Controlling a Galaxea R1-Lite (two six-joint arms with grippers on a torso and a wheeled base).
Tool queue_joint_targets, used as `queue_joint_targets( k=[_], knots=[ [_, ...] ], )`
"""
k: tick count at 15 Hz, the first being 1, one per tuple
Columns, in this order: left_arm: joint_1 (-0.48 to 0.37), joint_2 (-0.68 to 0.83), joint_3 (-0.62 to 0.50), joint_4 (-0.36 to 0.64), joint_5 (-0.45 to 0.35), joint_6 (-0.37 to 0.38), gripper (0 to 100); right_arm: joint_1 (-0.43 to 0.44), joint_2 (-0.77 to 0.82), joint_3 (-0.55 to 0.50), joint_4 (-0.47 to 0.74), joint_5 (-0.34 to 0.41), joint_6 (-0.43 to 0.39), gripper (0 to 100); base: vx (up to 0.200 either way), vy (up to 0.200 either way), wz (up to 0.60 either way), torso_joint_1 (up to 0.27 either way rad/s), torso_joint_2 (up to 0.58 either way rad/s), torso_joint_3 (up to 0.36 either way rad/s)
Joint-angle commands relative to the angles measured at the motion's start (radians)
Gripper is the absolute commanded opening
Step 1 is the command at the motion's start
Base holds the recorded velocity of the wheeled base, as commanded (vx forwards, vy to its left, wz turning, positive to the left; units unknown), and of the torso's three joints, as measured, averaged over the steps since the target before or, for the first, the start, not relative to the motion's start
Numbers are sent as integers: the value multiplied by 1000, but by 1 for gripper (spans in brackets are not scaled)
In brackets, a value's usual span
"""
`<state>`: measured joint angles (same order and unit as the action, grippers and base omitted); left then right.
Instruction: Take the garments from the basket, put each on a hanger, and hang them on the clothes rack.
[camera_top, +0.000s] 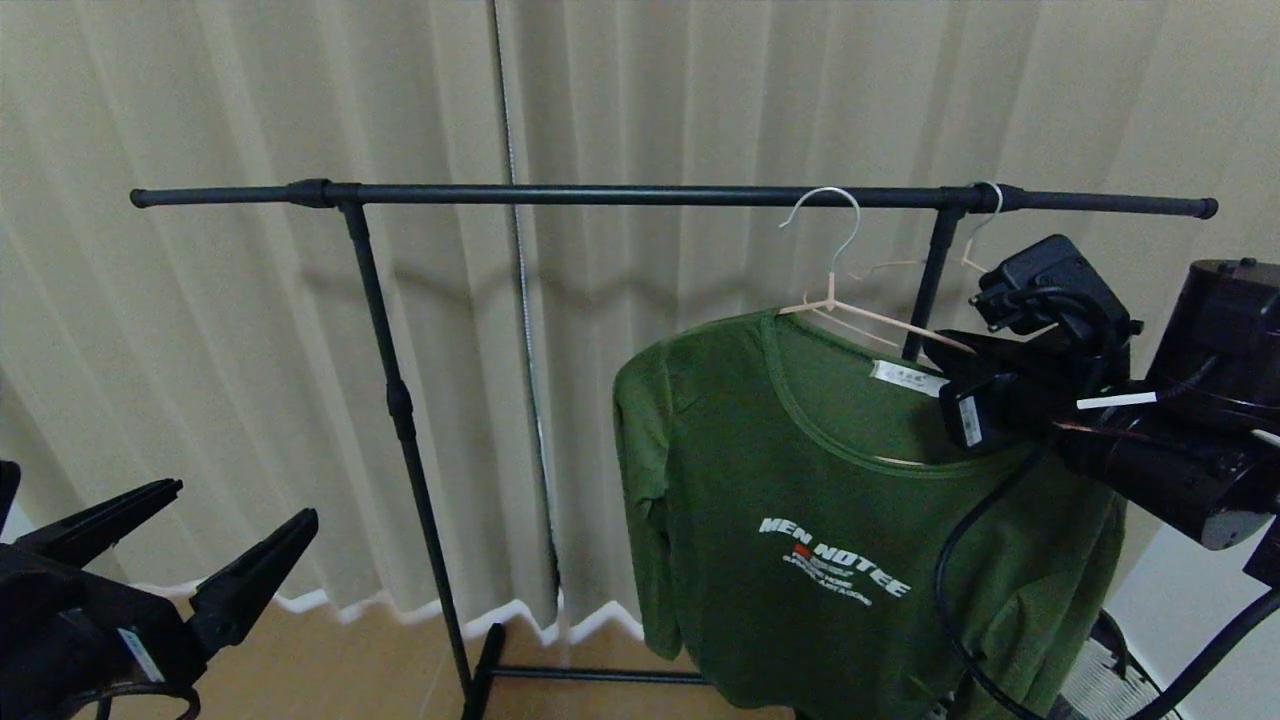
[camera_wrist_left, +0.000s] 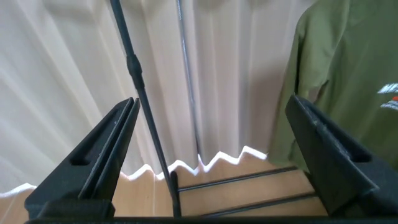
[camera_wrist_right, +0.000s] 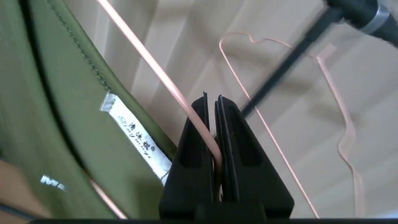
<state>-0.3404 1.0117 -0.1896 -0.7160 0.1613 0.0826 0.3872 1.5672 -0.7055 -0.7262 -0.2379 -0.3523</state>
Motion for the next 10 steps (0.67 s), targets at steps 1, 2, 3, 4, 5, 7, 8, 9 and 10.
queue_joint_targets(
  k=[1,2,3,4,5,7,8,9,10],
  knots=[
    [0,4,1,0,0,0,100,1,4,-9,1,0,0,0,200,0,0,22,2,2],
    [1,2,-1,0,0,0,100,1,4,-12,1,-1,0,0,200,0,0,32,7,-2],
    [0,4,-1,0,0,0,100,1,5,-19,2,-1,0,0,200,0,0,-2,2,7],
    [0,5,1,1,0,0,100,1,8,-26,1,0,1,0,200,0,0,2,-2,7],
    [0,5,2,1,0,0,100,1,13,-35,1,2,1,0,200,0,0,12,2,7],
    [0,5,5,1,0,0,100,1,20,-51,1,-1,1,0,200,0,0,0,5,5],
    [0,5,7,1,0,2,100,-1,34,-68,1,-1,1,0,200,0,0,-7,2,2],
    [-2,5,9,1,0,2,100,-1,51,-86,2,-8,1,0,0,0,0,0,0,0],
    [-2,7,7,1,0,2,100,-1,73,-111,1,-21,1,0,0,0,0,0,0,0]
  ],
)
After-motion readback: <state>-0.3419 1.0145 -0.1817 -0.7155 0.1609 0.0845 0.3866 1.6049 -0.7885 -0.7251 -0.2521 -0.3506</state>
